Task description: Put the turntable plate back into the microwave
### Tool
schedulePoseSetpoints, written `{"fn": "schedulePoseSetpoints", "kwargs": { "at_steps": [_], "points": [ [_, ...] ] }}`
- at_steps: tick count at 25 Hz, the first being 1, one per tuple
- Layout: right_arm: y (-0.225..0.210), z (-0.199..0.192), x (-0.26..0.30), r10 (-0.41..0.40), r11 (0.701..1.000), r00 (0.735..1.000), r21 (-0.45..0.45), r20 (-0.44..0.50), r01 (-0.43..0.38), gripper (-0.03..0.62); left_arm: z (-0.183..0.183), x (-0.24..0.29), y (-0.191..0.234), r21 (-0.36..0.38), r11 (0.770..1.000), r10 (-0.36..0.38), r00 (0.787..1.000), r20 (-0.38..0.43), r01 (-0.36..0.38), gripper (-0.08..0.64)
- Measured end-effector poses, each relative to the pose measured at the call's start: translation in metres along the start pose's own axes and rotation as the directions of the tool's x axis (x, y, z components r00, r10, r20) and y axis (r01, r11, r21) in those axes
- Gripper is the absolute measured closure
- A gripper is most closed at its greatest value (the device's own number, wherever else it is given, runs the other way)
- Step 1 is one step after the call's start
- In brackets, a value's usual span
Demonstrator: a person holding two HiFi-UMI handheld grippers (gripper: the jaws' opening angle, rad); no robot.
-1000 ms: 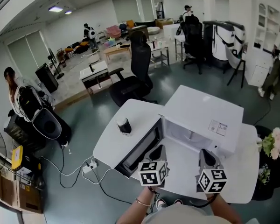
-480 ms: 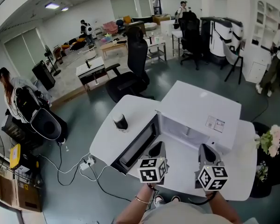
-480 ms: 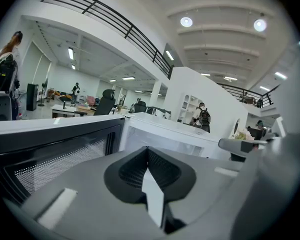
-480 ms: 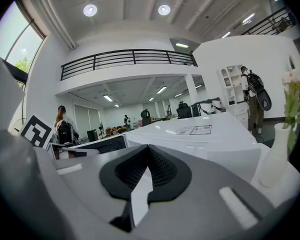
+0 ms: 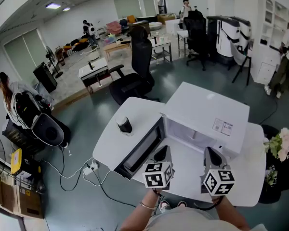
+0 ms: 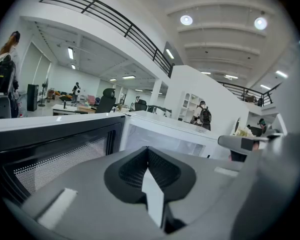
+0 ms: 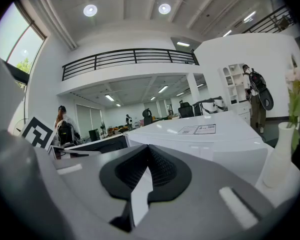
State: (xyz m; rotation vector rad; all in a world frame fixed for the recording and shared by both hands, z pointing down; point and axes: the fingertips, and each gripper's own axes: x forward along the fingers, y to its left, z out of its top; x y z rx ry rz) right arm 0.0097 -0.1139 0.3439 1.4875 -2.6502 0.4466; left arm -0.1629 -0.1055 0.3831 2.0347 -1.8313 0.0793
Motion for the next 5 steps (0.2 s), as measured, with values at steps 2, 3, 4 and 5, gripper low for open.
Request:
{"fn": "schedulePoseSetpoints", "kwargs": {
  "at_steps": [2,3,4,5],
  "points": [
    [0.0011,0.0003,-0.0002,0.002,1.0,1.0,0.0,-0.001,-0.002,0.582,-0.0005,-0.0008,0.0003,0.0,1.0,0.002,1.0,-0.003,-0.002,0.56],
    [0.0015,0.0005,-0.0003,0.003,1.0,1.0,0.0,0.0,-0.003,0.582,-0.0008,-0.0011,0.0001,0.0,1.0,0.002,1.0,-0.004,-0.002,0.56],
    [0.0017,0.0007,-0.0004,0.004,1.0,1.0,0.001,0.0,-0.004,0.581,-0.0011,-0.0014,-0.0002,0.0,1.0,0.002,1.0,-0.005,-0.002,0.56],
    [0.0018,0.0009,-0.0005,0.005,1.0,1.0,0.001,0.0,-0.005,0.581,-0.0014,-0.0016,-0.0005,0.0,1.0,0.002,1.0,-0.007,-0.002,0.56]
  ]
}}
